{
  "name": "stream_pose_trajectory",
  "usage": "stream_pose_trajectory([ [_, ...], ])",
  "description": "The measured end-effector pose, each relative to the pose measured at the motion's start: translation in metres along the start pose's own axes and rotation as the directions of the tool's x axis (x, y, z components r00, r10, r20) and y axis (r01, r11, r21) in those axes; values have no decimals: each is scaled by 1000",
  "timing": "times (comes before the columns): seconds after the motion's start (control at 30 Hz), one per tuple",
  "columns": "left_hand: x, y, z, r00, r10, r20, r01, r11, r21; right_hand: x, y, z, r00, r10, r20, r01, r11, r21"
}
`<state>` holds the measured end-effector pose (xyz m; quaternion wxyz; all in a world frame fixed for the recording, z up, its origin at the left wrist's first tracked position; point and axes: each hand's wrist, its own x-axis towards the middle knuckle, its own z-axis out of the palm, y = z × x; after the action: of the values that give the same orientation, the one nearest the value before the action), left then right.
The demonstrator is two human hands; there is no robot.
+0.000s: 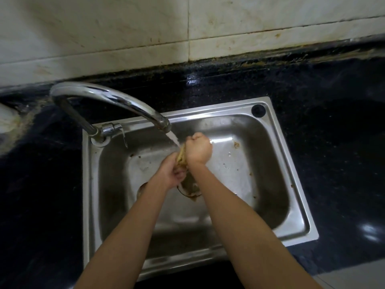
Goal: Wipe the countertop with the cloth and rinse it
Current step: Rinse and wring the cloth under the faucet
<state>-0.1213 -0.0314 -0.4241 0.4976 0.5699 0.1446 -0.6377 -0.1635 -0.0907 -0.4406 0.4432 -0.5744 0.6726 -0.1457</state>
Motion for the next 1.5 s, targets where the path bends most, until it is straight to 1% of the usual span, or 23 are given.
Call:
stream_pose_trajectory([
  [0.1, 13, 9, -12, 999, 26, -32, -28, 998, -60, 13, 15, -1, 971, 193, 145, -226, 935, 274],
  [0.2, 15, 22, -16, 994, 54, -97, -71, 980, -184, 9, 13, 8, 843, 292, 451, -504, 721, 476],
  [0.37, 22, 19, -58, 975, 36, -220, -82, 975, -206, 7, 0, 24, 772, 245, 587, -612, 534, 583],
  [0.43, 23, 14, -69, 964, -11, -266, -48, 976, -212, 7, -6, 28, 755, 202, 623, -626, 503, 596],
  [0.57, 22, 9, -64, 956, -45, -291, -35, 964, -264, 4, -14, 24, 802, 121, 585, -486, 702, 521],
  [0.67, 14, 5, -43, 993, 3, -117, -47, 927, -373, -5, -17, 17, 890, -68, 451, -60, 962, 265],
  [0.7, 13, 3, -36, 999, 29, -29, -38, 926, -376, -12, -15, 15, 896, -161, 413, 108, 983, 148],
  [0.77, 16, 3, -30, 989, 118, 92, -80, 937, -341, -29, -9, 16, 864, -352, 360, 385, 923, -21],
  [0.8, 13, 2, -27, 960, 259, 104, -225, 939, -258, -41, -8, 13, 846, -428, 319, 471, 879, -70],
  [0.83, 13, 0, -29, 905, 380, 188, -322, 904, -281, -51, -4, 13, 831, -487, 270, 524, 848, -81],
  [0.87, 6, 1, -28, 875, 444, 190, -396, 885, -247, -59, -2, 14, 830, -496, 253, 532, 841, -95],
  [0.9, 5, -6, -29, 890, 422, 173, -385, 899, -211, -67, 0, 16, 833, -499, 240, 542, 824, -167],
  [0.97, 15, -12, -40, 962, 258, 94, -243, 960, -140, -81, -3, 19, 867, -479, 137, 494, 790, -362],
  [1.0, 11, -8, -36, 963, 200, 180, -179, 976, -125, -77, -2, 18, 863, -495, 97, 494, 790, -364],
  [1.03, 11, -4, -30, 925, 322, 203, -332, 943, 20, -67, -3, 15, 871, -489, 45, 479, 828, -290],
  [1.07, 16, -1, -24, 913, 360, 190, -379, 922, 77, -55, -10, 9, 911, -410, 49, 412, 897, -161],
  [1.13, 14, -2, -11, 974, 225, -32, -210, 945, 250, -25, -17, -1, 984, -174, 40, 177, 979, -105],
  [1.2, 13, -2, -11, 995, 100, 23, -103, 982, 160, -3, -19, -7, 995, -99, -2, 99, 994, -47],
  [1.23, 11, -4, -6, 998, 68, 1, -67, 978, 199, -3, -20, -8, 994, -108, -17, 107, 994, -29],
  [1.3, 8, -1, -5, 996, 43, -74, -31, 988, 154, -24, -23, -2, 985, -170, 19, 170, 985, -12],
  [1.4, 18, 3, -13, 990, 89, -110, -99, 991, -94, -65, -12, 12, 935, -344, 92, 345, 939, 7],
  [1.47, 14, 3, -11, 989, 87, -118, -93, 995, -42, -50, -8, 14, 963, -269, 8, 268, 961, 70],
  [1.5, 14, 3, -9, 993, 16, -120, -23, 998, -56, -34, -5, 14, 983, -183, -19, 184, 981, 64],
])
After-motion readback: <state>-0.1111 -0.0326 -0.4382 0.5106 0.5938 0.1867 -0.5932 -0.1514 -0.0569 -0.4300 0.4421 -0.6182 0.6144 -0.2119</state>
